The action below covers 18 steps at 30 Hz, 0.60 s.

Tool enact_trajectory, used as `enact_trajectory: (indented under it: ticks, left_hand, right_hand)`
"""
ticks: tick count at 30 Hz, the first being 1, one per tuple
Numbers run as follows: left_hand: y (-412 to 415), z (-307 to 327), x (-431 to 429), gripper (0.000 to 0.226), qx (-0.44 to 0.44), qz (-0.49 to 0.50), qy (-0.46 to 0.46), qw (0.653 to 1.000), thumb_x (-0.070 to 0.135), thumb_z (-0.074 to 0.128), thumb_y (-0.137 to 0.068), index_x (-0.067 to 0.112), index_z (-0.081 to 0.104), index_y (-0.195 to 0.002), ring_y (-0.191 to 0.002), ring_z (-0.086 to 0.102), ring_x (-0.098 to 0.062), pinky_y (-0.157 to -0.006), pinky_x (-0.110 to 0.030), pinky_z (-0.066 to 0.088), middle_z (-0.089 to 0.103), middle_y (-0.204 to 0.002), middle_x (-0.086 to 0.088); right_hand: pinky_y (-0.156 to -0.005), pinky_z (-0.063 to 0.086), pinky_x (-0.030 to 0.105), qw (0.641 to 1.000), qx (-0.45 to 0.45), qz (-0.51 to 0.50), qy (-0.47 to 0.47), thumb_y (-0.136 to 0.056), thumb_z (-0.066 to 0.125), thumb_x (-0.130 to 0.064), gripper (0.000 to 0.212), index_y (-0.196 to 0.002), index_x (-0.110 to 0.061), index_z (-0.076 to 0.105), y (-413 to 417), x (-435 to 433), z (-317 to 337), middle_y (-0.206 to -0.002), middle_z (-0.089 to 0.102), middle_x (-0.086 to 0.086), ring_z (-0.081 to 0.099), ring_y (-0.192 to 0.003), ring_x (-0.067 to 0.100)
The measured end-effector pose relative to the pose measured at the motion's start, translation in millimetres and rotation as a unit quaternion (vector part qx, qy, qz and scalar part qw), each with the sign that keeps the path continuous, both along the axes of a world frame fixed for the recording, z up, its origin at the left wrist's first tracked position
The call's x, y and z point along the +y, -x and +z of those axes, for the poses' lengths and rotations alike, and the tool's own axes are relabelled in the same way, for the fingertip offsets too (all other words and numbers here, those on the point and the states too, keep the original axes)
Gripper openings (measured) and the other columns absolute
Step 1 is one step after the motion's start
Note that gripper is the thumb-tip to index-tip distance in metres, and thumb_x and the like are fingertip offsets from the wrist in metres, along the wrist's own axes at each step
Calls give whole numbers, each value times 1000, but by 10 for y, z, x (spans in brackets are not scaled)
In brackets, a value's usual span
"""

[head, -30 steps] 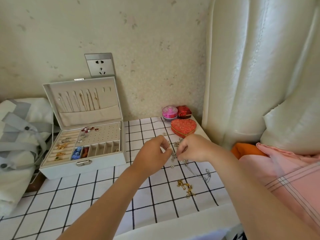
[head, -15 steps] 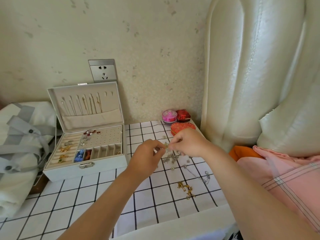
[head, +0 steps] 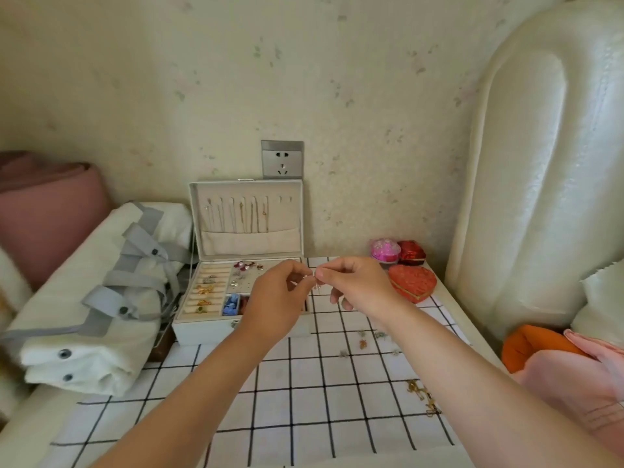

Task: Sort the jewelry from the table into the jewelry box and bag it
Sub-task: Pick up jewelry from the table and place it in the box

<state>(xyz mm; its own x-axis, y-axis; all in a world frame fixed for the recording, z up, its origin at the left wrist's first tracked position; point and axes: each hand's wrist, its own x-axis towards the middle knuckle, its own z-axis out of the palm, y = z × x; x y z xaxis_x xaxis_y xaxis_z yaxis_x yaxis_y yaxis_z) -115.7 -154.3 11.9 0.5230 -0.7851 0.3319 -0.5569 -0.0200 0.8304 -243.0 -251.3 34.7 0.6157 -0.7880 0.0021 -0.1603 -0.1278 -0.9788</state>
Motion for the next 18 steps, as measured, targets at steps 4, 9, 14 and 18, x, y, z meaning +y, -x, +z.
enact_trajectory:
  ticks: [4, 9, 14, 18]
  left_hand:
    - [-311, 41, 205, 5, -6, -26, -16, 1000, 26, 67, -91, 29, 70, -88, -67, 57, 2, -63, -13, 44, 67, -77, 12]
    - [-581, 34, 338, 8, -52, -27, -25, 998, 26, 67, -91, 31, 69, -85, -68, 57, 2, -62, -10, 42, 65, -76, 13]
    - [-752, -8, 313, 6, -112, -25, -57, 992, 30, 64, -93, 26, 68, -90, -67, 59, -5, -66, -28, 53, 66, -79, 10]
    - [-886, -54, 267, 8, -91, -13, -67, 994, 31, 61, -94, 26, 68, -93, -73, 60, -5, -70, -28, 52, 68, -82, 9]
  right_hand:
    - [-43, 36, 24, 998, -27, -4, -53, -89, 75, -20, 11, -90, -10, 76, -305, 162, -13, -86, 76, 7, 58, -55, 15]
    - [-45, 41, 26, 998, -16, -1, -68, -88, 76, -24, 16, -92, -8, 75, -583, 308, -33, -86, 78, 4, 61, -54, 18]
    - [-46, 44, 27, 998, 19, -19, -56, -87, 77, -24, 17, -91, -8, 75, -774, 300, -74, -83, 78, 4, 62, -55, 20]
    - [-49, 46, 28, 995, 21, 21, -99, -87, 76, -22, 21, -100, -6, 74, -875, 231, -105, -91, 77, 9, 63, -59, 20]
